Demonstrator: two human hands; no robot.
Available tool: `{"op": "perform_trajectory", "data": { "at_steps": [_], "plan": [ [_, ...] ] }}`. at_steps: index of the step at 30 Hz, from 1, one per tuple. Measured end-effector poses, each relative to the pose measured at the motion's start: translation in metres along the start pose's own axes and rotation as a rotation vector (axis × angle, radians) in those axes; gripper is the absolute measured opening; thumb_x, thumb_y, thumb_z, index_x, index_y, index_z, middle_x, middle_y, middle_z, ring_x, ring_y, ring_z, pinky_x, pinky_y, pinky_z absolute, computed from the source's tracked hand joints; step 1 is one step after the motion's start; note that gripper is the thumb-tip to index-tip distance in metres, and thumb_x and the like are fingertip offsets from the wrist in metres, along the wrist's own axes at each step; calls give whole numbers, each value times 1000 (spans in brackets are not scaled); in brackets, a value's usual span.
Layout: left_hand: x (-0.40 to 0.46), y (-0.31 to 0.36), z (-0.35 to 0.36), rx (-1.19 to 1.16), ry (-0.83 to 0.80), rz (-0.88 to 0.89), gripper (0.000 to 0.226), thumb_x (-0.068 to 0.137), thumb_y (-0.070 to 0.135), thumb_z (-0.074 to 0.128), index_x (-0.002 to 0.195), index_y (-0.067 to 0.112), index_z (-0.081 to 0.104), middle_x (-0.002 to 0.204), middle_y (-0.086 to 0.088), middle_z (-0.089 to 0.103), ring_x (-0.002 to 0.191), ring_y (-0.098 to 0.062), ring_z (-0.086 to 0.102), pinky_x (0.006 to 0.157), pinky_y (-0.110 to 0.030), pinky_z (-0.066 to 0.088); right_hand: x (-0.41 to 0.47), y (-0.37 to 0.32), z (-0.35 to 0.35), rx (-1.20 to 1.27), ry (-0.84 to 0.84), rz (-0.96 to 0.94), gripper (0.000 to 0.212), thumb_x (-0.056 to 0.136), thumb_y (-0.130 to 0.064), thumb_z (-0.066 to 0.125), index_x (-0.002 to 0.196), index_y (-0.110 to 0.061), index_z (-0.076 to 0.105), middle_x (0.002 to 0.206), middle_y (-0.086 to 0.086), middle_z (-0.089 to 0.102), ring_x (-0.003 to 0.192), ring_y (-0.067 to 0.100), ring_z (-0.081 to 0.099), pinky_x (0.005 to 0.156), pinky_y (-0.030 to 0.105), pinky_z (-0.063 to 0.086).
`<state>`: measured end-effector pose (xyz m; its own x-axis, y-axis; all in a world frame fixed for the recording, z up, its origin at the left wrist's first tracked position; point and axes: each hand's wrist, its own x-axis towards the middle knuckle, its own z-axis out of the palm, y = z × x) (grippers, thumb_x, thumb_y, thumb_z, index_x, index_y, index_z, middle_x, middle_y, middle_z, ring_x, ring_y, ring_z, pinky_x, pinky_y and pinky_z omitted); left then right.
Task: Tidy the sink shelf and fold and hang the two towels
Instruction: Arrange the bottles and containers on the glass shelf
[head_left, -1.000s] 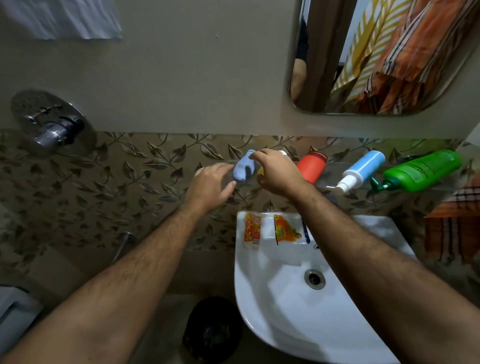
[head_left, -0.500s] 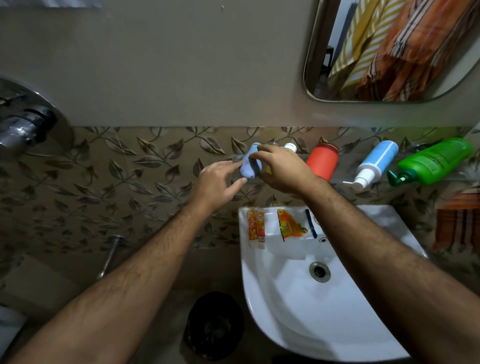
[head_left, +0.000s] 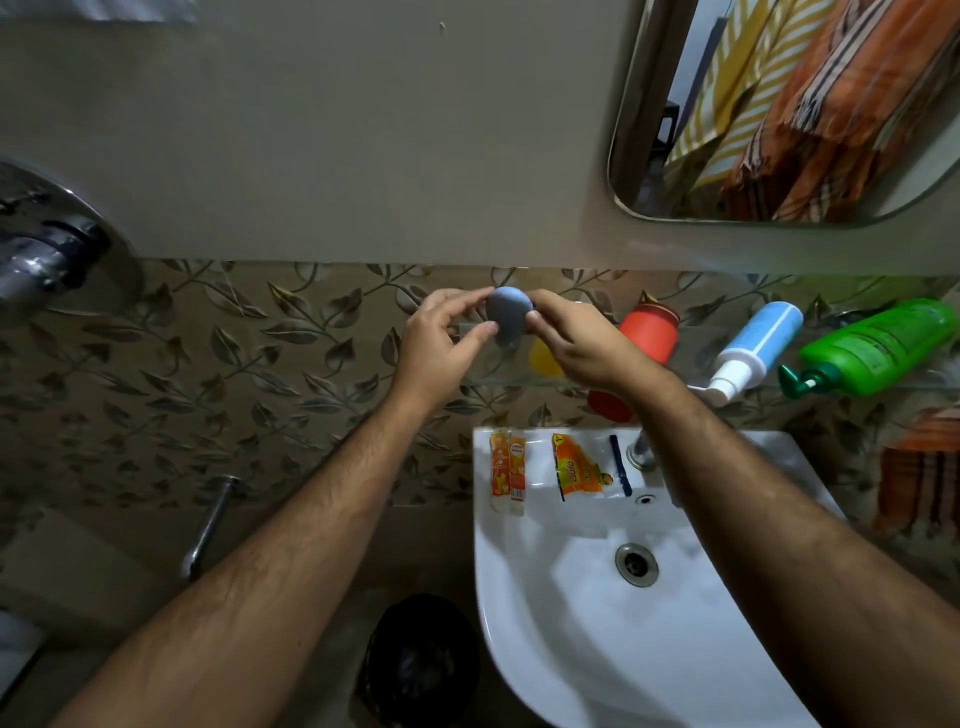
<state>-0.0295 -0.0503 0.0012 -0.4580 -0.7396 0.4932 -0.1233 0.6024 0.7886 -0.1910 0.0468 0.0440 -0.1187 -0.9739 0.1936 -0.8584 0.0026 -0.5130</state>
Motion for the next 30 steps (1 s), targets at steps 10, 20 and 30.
{"op": "perform_trajectory", "data": {
  "at_steps": [10, 20, 30],
  "plan": [
    [1, 3, 6, -181, -118, -211, 43, 86, 11, 70, 128, 15, 60, 114, 1, 69, 105, -10, 66, 91, -31, 55, 3, 3, 2, 45, 44, -3, 29, 93, -25, 62, 120, -13, 60, 110, 5, 70, 100, 18, 66, 90, 40, 54],
    [-5, -1, 3, -170, -114, -221, 45, 84, 13, 72, 127, 15, 61, 116, 1, 69, 107, -11, 66, 93, -40, 55, 4, 4, 8, 15, 63, -22, 31, 92, -23, 65, 120, -10, 62, 113, 6, 70, 104, 16, 65, 91, 38, 55],
    [-14, 3, 1, -45, 133, -128, 47, 79, 17, 78, 124, 21, 63, 112, 5, 68, 102, -7, 65, 87, -26, 55, 0, 5, -2, -15, 78, -5, 36, 91, -16, 65, 127, -15, 60, 124, 1, 67, 116, 14, 60, 98, 29, 47]
  ]
}}
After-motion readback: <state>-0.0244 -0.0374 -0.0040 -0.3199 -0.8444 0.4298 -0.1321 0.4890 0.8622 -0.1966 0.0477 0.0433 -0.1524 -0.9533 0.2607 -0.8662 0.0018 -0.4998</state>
